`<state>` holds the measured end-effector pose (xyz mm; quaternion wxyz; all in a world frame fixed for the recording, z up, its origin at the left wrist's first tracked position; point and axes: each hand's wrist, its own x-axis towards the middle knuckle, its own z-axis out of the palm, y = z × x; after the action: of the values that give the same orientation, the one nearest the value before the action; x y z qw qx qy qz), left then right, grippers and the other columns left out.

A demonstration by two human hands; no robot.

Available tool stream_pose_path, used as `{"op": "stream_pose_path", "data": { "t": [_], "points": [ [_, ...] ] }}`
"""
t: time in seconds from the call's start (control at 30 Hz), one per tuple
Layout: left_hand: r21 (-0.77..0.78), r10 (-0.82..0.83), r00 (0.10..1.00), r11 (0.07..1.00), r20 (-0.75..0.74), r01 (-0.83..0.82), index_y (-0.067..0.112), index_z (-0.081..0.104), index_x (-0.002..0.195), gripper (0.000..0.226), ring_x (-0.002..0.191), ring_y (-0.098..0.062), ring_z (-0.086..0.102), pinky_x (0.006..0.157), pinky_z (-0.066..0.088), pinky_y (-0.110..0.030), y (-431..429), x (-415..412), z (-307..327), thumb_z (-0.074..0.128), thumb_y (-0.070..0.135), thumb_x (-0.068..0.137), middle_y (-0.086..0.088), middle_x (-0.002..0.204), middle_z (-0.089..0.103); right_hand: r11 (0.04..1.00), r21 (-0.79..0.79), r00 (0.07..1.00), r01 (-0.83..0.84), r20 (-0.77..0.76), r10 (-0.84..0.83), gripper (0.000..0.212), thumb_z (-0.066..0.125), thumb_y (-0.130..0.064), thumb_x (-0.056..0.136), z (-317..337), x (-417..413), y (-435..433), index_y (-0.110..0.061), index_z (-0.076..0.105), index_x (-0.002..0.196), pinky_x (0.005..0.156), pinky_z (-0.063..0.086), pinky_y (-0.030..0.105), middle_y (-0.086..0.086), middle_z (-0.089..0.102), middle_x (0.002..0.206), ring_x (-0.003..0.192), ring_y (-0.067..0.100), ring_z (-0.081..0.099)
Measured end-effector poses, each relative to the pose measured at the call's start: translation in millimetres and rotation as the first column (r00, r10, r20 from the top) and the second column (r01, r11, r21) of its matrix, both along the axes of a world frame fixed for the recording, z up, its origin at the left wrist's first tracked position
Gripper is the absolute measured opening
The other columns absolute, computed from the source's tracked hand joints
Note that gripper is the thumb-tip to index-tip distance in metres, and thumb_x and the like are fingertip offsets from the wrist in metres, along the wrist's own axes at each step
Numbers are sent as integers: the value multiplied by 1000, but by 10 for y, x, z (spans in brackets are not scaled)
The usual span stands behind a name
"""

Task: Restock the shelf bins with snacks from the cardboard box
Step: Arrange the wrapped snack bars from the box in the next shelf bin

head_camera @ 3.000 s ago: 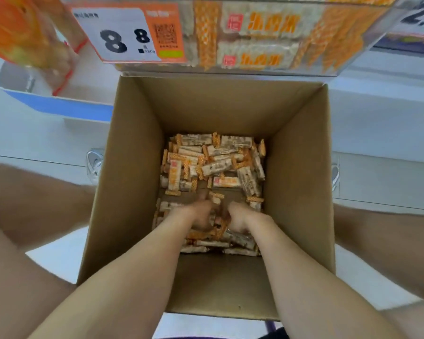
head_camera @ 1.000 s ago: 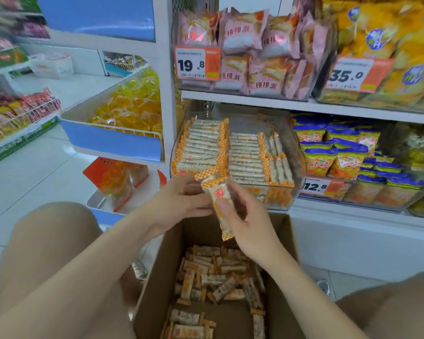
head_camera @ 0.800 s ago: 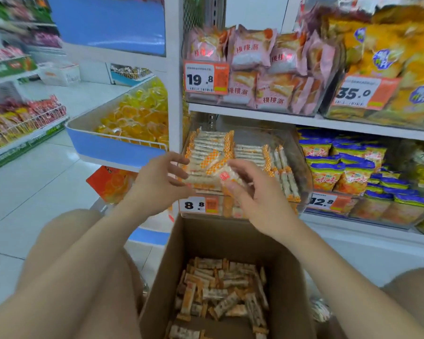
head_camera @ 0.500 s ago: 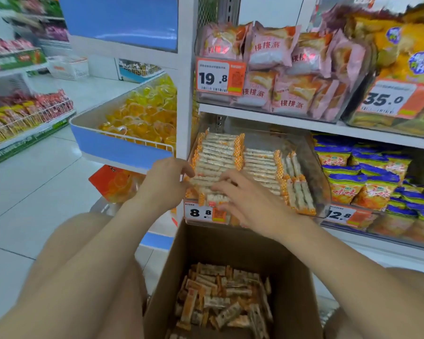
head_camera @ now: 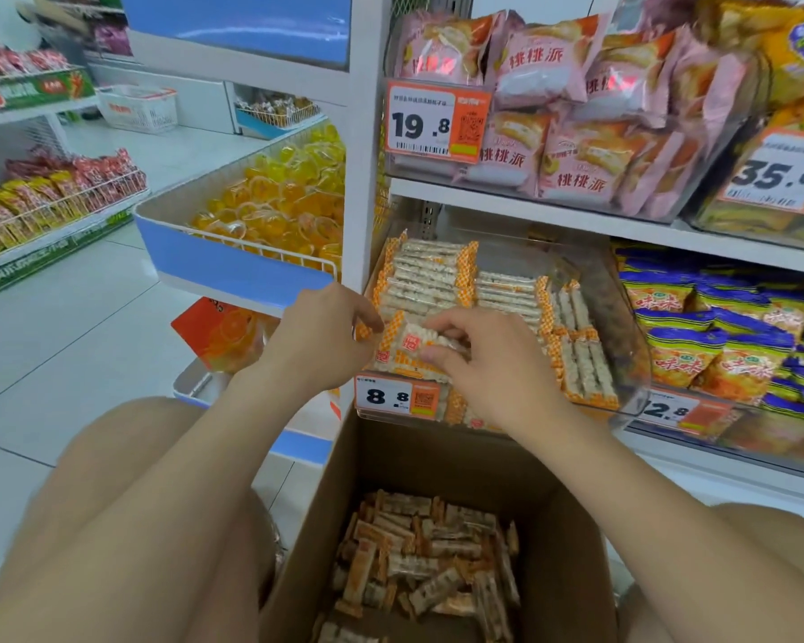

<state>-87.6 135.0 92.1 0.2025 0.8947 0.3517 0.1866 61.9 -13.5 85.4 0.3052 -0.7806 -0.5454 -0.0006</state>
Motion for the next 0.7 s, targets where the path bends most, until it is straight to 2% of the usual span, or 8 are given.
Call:
{"op": "stream_pose_path", "data": {
  "t": [0.2,0.3,0.37,0.43,0.5,0.53,0.63,0.7],
  "points": [
    [-31,6,1000,1000,11,-5,31,77,109,27,98,-14,62,77,53,-32,-47,-50,-20,81,33,82,4,118,70,998,50,977,43,-213,-32,33,80,-37,91,82,141,-64,-30,74,123,94,53,19,-11,74,113,100,-1,64],
    [2,6,1000,1000,9,-6,34,75,106,29,93,-13,64,79,51,-33,-59,-46,-53,85,44,81,8,118,70,996,39,984,85,-158,-78,32,74,-34,97,51,104,-141,-27,70,128,86,42,5,-11,71,120,106,1,63],
    [-2,24,1000,1000,14,-24,32,76,105,28,96,-11,60,79,46,-30,-35,-61,-51,87,44,82,8,114,69,988,48,982,150,-121,-143,36,60,-33,105,64,97,-199,-20,60,139,84,43,15,-6,68,124,104,6,64],
    [17,36,999,999,6,-36,28,77,105,29,101,-10,57,80,44,-29,-8,-85,-34,87,41,82,9,106,68,985,2,972,172,-160,-170,40,51,-35,109,108,129,-242,-18,49,146,77,44,27,-1,66,125,88,10,62],
    [22,46,999,999,13,-46,26,77,106,30,99,-13,61,78,46,-30,0,-103,-15,88,39,81,8,102,68,989,-71,975,131,-173,-141,47,59,-41,105,129,137,-265,-20,48,145,74,46,26,0,63,127,79,10,61],
    [18,52,999,998,15,-53,25,77,105,29,96,-14,63,77,49,-31,-5,-105,-7,89,37,81,7,103,68,987,-104,981,120,-140,-134,51,66,-43,100,120,127,-270,-21,50,143,77,47,24,0,62,126,82,9,62],
    [15,59,998,998,17,-60,24,75,103,27,93,-15,61,75,49,-32,-19,-105,-1,88,35,83,4,105,69,983,-116,987,144,-54,-151,63,75,-36,94,33,106,-217,-20,51,149,102,41,27,0,61,143,128,19,58],
    [26,42,999,999,10,-42,23,76,105,24,96,-14,55,76,43,-30,-38,-94,-5,86,31,85,2,109,69,987,-69,988,142,-57,-146,57,77,-29,92,-8,112,-175,-19,57,145,106,37,23,-2,64,141,132,16,56]
  ]
}}
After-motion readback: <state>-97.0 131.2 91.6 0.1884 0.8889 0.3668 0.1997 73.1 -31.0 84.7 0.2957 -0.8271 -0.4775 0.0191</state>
